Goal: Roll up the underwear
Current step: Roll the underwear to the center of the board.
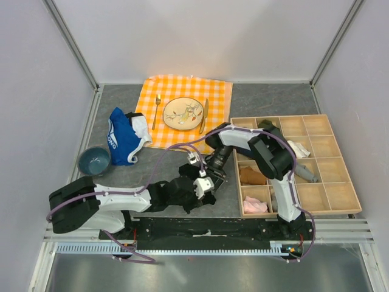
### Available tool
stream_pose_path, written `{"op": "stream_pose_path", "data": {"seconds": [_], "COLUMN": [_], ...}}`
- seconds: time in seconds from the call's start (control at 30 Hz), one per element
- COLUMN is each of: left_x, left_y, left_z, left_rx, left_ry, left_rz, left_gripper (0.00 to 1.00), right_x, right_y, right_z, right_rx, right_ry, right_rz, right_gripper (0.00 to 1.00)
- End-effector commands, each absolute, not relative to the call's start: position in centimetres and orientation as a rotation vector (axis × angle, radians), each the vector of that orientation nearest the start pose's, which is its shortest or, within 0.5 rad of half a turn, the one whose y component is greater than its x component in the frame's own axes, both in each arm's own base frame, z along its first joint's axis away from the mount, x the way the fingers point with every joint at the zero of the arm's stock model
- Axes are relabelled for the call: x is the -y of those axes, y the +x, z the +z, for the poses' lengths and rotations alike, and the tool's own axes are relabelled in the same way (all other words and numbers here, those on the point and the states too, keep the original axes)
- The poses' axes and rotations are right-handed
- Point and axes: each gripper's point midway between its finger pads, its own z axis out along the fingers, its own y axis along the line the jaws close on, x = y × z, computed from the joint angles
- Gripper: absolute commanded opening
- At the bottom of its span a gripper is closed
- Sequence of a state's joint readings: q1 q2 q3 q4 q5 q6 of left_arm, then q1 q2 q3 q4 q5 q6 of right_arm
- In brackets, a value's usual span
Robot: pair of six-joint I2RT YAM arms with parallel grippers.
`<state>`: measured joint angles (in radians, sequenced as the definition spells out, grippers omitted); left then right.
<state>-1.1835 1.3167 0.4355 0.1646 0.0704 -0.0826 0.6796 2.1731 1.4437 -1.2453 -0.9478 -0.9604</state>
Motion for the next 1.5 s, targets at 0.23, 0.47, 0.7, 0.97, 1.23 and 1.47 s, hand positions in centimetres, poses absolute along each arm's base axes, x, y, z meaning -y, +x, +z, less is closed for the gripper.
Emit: {"op": "stream_pose_path", "data": {"seconds": [0.23,0.47,0.7,0.97,1.23,1.47], "left_x": [28.3,28.1,28.0,28.3,28.5,28.3], "left_y": [9.6,11.2,12.1,12.3,12.7,13.2], "left_z": [3.6,3.0,2.2,1.4,1.6,2.0], "left_rx": [-2.230,-2.404,-2.542,-2.626,-2.621,-2.599], "left_ry": [0.880,0.645,0.511,0.473,0.471,0.421], "left_rz": [-1.246,-1.398,-1.447,-1.501,-1.510,-1.512], "left_gripper": [0.02,0.02,0.02,0.02,0.02,0.02], "right_x": [-27.3,-27.0,-29.8,-31.2,-31.7,-30.7], "right_y": [19.3,14.2,11.9,12.4,13.5,13.9], "right_z": [8.9,10.0,8.8,5.8,3.3,1.1], "right_rx": [-1.928,-1.381,-1.008,-1.042,-1.105,-1.163], "right_ry": [-1.881,-2.121,-2.250,-2.283,-2.318,-2.373], "right_rz": [1.334,1.202,0.863,0.674,0.549,0.497], "right_gripper": [0.41,0.45,0.51,0.50,0.50,0.47]}}
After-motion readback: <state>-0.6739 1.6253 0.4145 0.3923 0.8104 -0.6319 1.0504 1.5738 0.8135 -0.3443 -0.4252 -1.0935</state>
